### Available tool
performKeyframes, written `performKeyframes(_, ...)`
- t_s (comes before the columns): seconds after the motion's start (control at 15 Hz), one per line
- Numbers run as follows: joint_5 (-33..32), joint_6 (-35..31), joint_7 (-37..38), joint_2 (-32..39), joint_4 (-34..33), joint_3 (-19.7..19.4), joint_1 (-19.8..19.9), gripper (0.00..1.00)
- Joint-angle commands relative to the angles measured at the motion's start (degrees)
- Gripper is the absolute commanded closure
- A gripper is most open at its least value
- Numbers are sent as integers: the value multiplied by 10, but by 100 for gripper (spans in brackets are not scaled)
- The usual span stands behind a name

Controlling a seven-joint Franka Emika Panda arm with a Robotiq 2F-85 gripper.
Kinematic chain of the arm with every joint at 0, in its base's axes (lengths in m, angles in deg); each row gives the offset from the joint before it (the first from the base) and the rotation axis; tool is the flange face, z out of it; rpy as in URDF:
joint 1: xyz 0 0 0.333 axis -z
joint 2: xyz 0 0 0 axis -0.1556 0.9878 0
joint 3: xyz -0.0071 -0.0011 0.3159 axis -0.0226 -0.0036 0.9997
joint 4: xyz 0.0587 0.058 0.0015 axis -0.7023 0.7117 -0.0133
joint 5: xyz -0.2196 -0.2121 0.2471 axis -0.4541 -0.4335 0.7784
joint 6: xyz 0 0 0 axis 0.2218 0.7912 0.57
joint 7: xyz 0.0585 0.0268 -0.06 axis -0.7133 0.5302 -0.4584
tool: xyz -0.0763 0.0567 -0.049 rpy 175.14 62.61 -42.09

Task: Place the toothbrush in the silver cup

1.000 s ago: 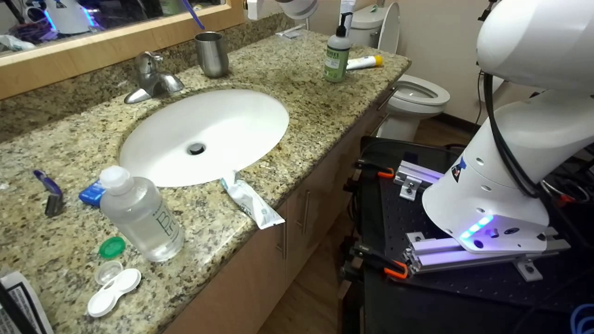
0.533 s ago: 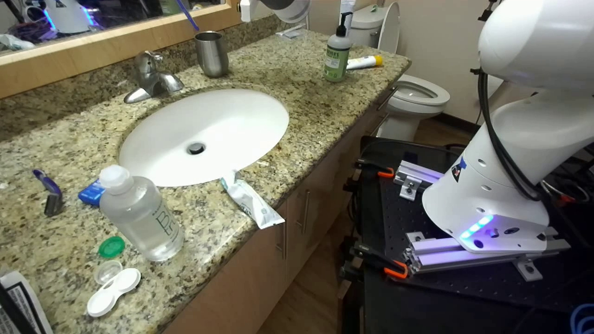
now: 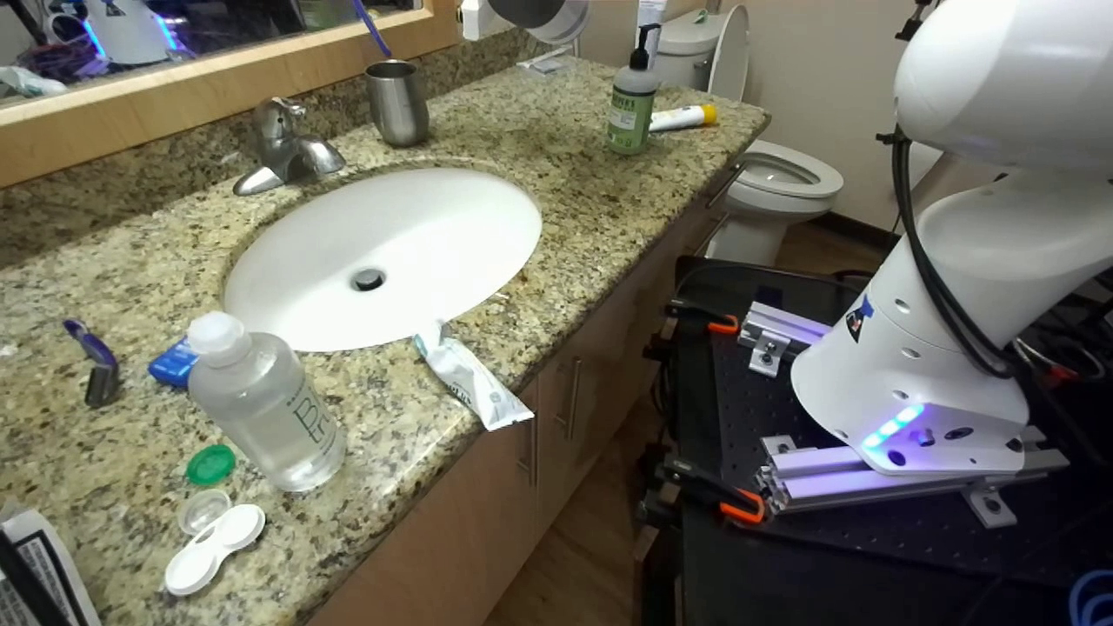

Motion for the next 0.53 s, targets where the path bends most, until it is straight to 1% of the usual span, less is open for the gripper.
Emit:
performKeyframes(0.0, -37, 0, 43, -5, -10, -13, -4, 90)
performKeyframes(0.2, -36, 0, 44, -5, -11, -14, -6, 90)
performKeyframes(0.27, -36, 0, 44, -5, -11, -14, -7, 97)
performKeyframes(0.33, -38, 0, 53, -8, -11, -18, -9, 97)
performKeyframes(0.4, -13, 7, 28, -2, -6, -10, -2, 97)
performKeyframes(0.47, -13, 8, 34, -5, -6, -15, -2, 97)
